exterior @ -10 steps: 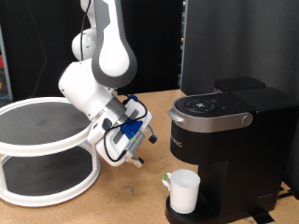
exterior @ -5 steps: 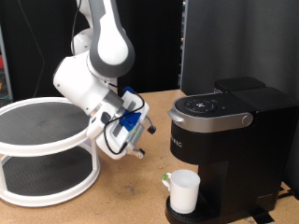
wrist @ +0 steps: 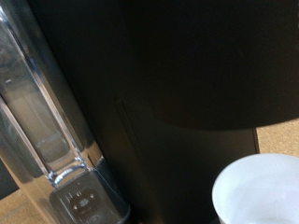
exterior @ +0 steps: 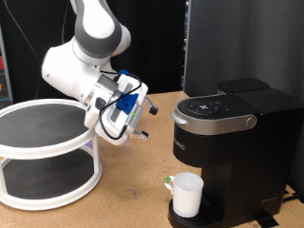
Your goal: Make a cup of coffee with the keurig machine
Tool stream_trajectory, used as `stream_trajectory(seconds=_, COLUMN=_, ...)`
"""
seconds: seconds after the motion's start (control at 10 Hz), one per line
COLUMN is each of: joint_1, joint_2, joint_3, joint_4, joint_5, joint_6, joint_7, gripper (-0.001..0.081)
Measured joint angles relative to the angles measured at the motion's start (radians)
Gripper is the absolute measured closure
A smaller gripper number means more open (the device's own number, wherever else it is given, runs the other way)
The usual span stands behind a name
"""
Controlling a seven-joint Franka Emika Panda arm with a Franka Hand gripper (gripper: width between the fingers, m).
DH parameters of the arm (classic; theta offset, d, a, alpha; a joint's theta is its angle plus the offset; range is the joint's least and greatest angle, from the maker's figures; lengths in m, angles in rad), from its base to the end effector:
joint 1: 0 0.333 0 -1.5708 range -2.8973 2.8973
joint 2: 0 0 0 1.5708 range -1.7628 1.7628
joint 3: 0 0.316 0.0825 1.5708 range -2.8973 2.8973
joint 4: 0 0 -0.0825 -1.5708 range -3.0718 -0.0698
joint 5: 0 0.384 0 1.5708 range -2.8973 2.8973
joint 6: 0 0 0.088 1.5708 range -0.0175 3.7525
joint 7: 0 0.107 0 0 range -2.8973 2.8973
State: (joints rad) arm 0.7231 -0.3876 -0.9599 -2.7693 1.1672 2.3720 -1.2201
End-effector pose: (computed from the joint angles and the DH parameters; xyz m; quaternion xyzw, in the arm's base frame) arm 0.3667 -0.0455 0.2796 -0.8693 -0.0162 -0.2068 0.4487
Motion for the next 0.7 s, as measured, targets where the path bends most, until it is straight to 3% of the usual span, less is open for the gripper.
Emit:
stream_trajectory(seconds=0.2, joint_1=-0.006, joint_2=-0.016, joint_3=0.012, joint_4=0.004, joint_5=-0.019, joint_6=-0.04, joint_7=0.043, gripper=0.0)
stream_trajectory(seconds=0.4, joint_1=-0.03, joint_2=-0.084, joint_3=0.047, joint_4=0.012, joint_5=-0.043, joint_6=-0.085, joint_7=0.107, gripper=0.0)
stream_trajectory(seconds=0.7, joint_1=-0.089, joint_2=-0.195, joint_3=0.142, joint_4=0.01, joint_5=-0.067, joint_6=-0.064, joint_7=0.172, gripper=0.0)
